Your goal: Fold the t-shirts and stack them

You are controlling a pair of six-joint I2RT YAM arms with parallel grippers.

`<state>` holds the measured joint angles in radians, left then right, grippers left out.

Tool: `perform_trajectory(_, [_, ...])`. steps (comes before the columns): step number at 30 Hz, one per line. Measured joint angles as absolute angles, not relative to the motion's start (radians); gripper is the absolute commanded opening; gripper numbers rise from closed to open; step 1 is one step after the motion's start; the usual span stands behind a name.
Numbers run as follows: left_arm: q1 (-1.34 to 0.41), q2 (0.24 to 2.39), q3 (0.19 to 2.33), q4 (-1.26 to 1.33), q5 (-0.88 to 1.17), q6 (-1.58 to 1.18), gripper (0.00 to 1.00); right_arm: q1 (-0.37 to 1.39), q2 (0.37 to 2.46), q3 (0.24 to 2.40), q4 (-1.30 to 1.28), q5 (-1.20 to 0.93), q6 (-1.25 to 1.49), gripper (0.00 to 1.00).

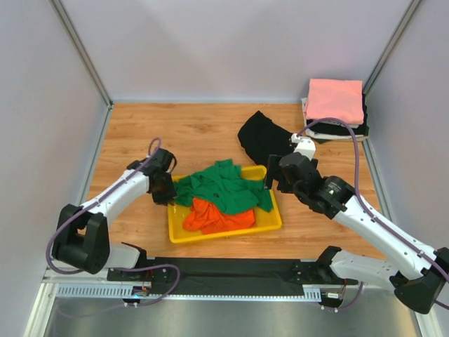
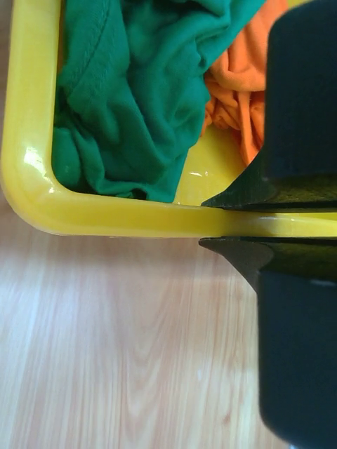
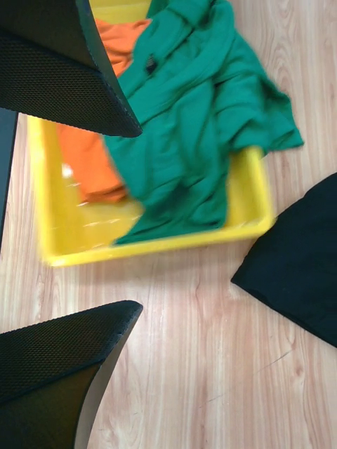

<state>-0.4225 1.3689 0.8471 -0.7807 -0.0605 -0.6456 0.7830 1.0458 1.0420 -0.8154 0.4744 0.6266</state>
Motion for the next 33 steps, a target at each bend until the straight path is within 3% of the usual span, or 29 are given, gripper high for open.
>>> perform_trajectory(13, [0.418, 1.312, 0.966, -0.793, 0.064, -0.72, 0.0, 0.782, 0.994, 0.994, -0.76, 0.435, 0.622, 1.0])
perform_trajectory(18, [0.461, 1.466, 0.981, -0.647, 0.158, -0.873, 0.0, 0.646, 1.057, 0.986, -0.743, 0.359, 0.624, 0.97])
perform_trajectory(24, [0.45, 1.728, 1.187, -0.547, 0.223, -0.97, 0.0, 0.377, 1.325, 1.047, -0.702, 0.218, 0.597, 0.9])
perform_trajectory(29, [0.467, 1.773, 1.201, -0.444, 0.22, -1.13, 0.0, 0.19, 1.53, 1.102, -0.619, 0.05, 0.588, 0.76])
perform_trajectory(31, [0.474, 1.773, 1.195, -0.414, 0.207, -1.187, 0.04, 0.146, 1.591, 1.107, -0.577, -0.003, 0.586, 0.64])
perform_trajectory(33, [0.477, 1.784, 1.202, -0.393, 0.205, -1.214, 0.14, 0.134, 1.636, 1.108, -0.542, -0.052, 0.586, 0.61])
